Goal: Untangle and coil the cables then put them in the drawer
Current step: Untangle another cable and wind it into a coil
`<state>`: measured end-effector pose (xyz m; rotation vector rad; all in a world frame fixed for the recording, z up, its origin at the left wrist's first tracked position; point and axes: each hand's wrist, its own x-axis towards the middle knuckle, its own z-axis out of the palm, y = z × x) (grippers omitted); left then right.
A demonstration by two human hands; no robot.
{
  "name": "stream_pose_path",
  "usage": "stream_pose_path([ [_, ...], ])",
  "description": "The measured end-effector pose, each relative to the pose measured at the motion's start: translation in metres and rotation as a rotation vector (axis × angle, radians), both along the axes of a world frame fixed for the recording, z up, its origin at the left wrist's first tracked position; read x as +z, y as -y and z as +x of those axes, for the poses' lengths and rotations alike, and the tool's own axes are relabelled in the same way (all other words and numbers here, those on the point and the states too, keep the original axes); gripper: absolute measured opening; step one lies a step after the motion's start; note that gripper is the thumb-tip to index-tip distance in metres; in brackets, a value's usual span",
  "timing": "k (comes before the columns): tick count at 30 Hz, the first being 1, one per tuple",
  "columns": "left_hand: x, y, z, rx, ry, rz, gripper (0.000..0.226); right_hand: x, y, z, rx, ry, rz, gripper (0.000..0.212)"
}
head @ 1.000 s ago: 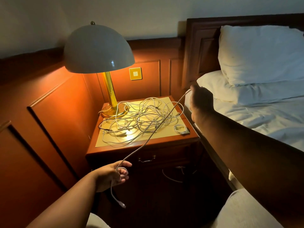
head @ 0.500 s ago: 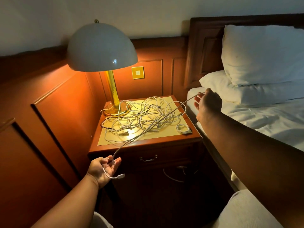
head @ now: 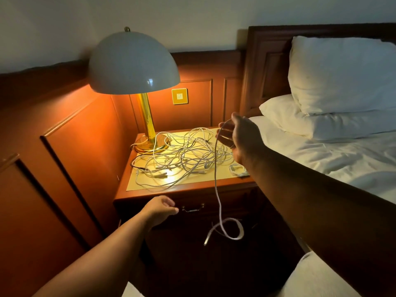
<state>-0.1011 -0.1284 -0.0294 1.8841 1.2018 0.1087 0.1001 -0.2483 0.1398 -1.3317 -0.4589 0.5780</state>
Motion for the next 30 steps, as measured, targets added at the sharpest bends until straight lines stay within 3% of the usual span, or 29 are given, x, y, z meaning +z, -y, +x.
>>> stream_pose_path([
  [4, 0.031, 0.024, 0.031, -0.126, 0.326, -0.092, 0.024, -0.005, -0.01, -0.006, 0.09, 0.055, -0.068, 0.032],
  [8, 0.049, 0.052, 0.049, -0.34, 0.462, -0.384, 0.043, -0.005, -0.011, -0.007, 0.1, 0.07, -0.072, 0.034],
  [10, 0.05, 0.063, 0.057, -0.351, 0.499, -0.416, 0.043, -0.005, -0.01, -0.005, 0.071, 0.064, -0.071, 0.033],
  [15, 0.055, 0.072, 0.069, -0.183, 0.637, -0.259, 0.027, -0.004, -0.001, -0.004, 0.167, 0.088, -0.154, 0.021],
  [20, 0.072, 0.062, 0.075, -0.051, 0.773, -0.221, 0.025, -0.005, 0.003, -0.011, 0.319, 0.243, -0.452, 0.042],
  [24, 0.079, 0.054, 0.072, -0.053, 0.759, -0.182, 0.02, -0.006, 0.011, -0.016, 0.412, 0.578, -0.543, 0.037],
  [30, 0.081, 0.047, 0.058, -0.282, 0.648, -0.071, 0.029, -0.01, 0.015, -0.005, 0.463, 0.442, -0.43, 0.033],
])
